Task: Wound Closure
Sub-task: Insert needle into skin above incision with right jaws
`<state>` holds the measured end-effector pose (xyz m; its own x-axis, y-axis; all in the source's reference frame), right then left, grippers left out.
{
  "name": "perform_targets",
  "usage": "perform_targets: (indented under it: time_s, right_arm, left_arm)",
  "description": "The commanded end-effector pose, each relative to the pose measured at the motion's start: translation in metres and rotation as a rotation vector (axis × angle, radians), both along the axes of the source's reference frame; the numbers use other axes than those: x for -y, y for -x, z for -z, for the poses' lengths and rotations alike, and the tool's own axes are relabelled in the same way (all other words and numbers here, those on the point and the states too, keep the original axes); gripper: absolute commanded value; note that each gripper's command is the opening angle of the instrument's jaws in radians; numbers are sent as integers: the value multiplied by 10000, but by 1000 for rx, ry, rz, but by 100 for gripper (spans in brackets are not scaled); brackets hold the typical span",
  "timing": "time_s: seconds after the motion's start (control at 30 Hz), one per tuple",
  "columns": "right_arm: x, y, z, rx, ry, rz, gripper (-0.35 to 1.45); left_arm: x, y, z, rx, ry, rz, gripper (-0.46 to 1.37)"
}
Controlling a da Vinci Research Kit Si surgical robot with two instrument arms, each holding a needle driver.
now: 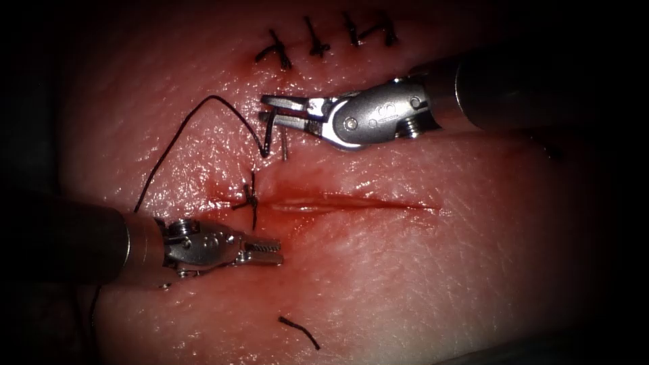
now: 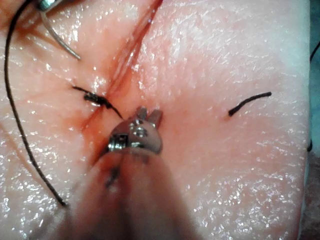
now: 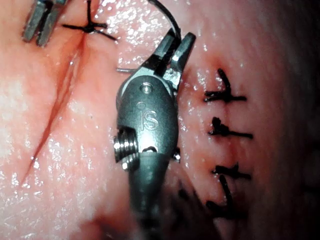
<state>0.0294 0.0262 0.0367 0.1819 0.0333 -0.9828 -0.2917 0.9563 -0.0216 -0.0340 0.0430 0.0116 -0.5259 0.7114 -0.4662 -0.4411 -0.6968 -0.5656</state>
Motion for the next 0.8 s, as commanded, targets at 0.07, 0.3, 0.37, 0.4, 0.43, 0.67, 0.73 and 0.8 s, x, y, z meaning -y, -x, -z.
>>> perform_targets:
  time_s: [0.07, 0.3, 0.37, 0.4, 0.43, 0.67, 0.73, 0.8]
  right_arm:
    - [1, 0, -1, -16, -67, -12, -35]
    - [12, -1, -9, 11, -134, 20, -35]
    - [20, -1, -11, 17, -125, 22, -35]
    - [22, 0, -12, 18, -124, 29, -35]
    - [24, 0, -13, 19, -111, 38, -35]
    - [40, -1, -6, 14, 22, 114, -35]
    - [43, -1, -4, 17, 20, 123, -35]
    - [45, -1, -3, 26, -20, 127, -35]
  left_arm:
    - [0, 0, 0, 1, 1, -1, 3]
    - [0, -1, 0, 1, -4, 2, 6]
    - [0, -1, 0, 1, -4, 2, 6]
    - [0, -1, 0, 1, -4, 2, 5]
    - [0, -1, 0, 1, -4, 1, 5]
    - [1, -3, 0, 2, -8, 3, 7]
    - [1, -4, 0, 2, -8, 2, 9]
    - [1, -4, 0, 3, -8, 2, 9]
